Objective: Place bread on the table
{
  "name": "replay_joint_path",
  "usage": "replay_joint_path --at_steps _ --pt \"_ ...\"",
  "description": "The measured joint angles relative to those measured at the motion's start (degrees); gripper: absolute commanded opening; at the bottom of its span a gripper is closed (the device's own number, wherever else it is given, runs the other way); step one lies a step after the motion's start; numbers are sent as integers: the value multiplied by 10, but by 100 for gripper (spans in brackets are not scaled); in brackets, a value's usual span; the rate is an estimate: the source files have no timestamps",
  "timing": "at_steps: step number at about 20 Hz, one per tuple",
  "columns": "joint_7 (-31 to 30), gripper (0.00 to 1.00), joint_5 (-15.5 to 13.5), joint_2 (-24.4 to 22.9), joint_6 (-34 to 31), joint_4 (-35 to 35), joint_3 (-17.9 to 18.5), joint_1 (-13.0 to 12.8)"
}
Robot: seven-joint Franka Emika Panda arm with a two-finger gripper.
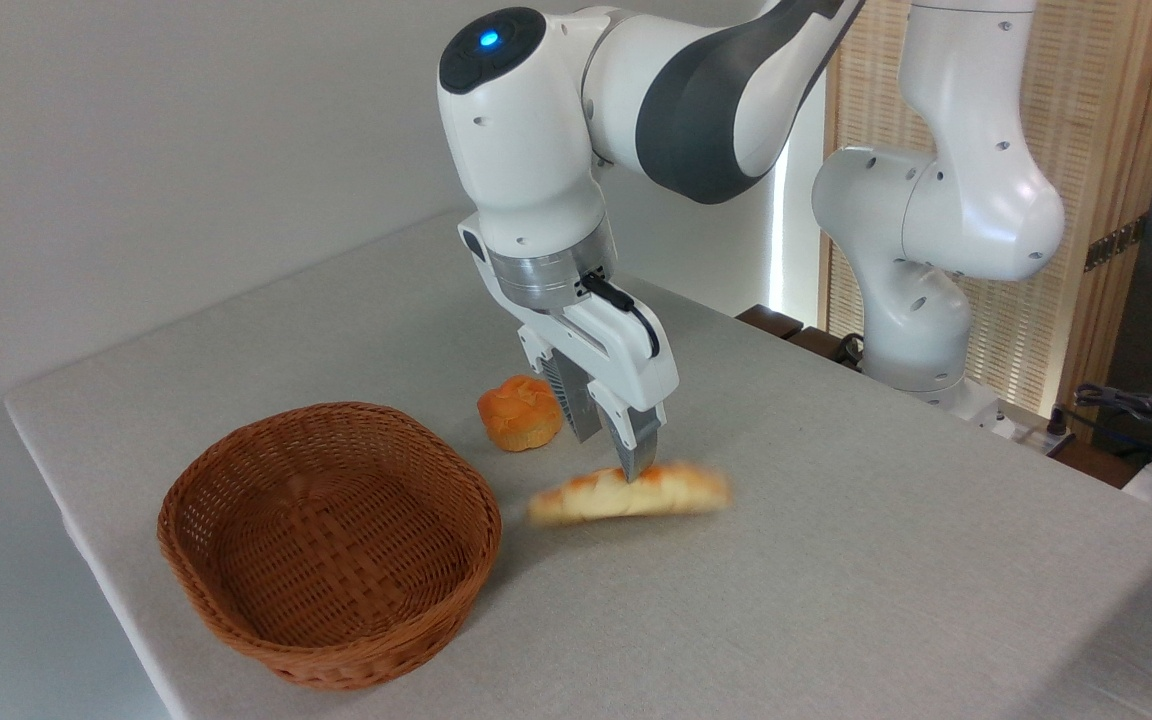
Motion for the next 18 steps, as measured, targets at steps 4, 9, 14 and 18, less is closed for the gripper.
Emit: replay_joint_path --at_steps 4,9,14,18 --pt "0 100 0 0 6 3 0 0" --pt "0 100 0 1 10 51 -7 -2" --pt "-60 100 -1 37 -16 203 -21 -3" --pt "-100 100 1 112 -46 320 -53 -2"
